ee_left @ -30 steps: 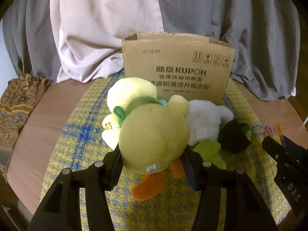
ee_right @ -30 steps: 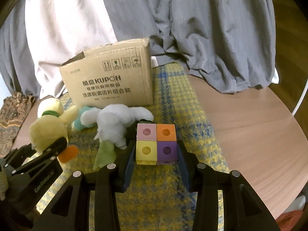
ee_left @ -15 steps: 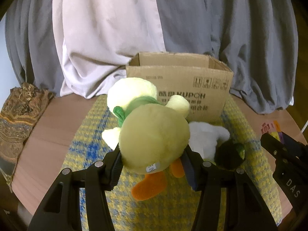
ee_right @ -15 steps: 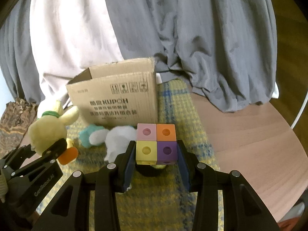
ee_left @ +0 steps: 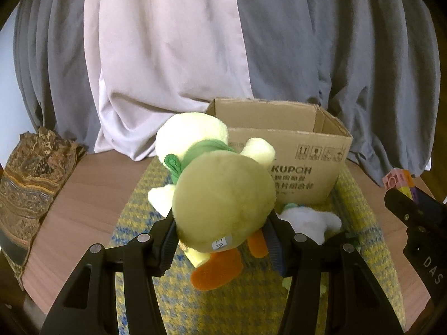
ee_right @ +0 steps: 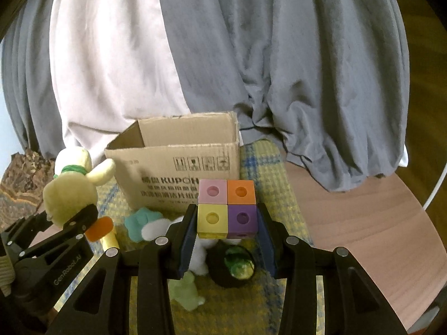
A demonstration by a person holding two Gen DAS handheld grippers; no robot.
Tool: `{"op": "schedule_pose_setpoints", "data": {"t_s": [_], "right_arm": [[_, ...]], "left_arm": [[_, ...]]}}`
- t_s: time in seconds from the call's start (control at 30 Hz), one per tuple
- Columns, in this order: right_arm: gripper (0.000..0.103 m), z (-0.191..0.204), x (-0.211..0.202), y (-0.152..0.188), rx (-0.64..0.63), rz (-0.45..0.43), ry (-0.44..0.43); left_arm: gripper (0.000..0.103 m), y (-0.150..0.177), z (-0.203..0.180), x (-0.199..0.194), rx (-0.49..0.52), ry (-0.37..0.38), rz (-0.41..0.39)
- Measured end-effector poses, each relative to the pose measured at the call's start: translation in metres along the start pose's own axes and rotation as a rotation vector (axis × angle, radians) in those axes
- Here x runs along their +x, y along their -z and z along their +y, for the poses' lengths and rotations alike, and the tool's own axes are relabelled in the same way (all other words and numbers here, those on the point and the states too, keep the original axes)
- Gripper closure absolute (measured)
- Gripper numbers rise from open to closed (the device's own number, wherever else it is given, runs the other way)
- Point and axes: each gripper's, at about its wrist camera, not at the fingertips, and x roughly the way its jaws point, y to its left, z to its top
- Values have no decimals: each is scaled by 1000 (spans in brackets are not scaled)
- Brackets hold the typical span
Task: Organize objects
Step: 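Lift the cube block with the right gripper while the left gripper carries the duck over the box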
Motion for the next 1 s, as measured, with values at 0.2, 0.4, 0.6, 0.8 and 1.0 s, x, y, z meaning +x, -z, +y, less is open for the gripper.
{"op": "schedule_pose_setpoints", "data": {"t_s": [0.2,0.4,0.6,0.8,1.0], "right_arm": [[62,4,8,-12,-6,-5,-6],[62,11,15,-27,-11,-15,-12],[62,13,23,-43,-12,-24,-24],[62,14,31,-60,-18,-36,-15],[62,14,49,-81,-19,-23,-33]], "left_arm": [[49,-14,1,3,6,-10,-17],[49,-30,3,10,-1,2,-24],[49,-52,3,11,4,-5,-63],[49,-72,3,20,14,4,-74],[49,-92,-4,30,45,11,-85]]}}
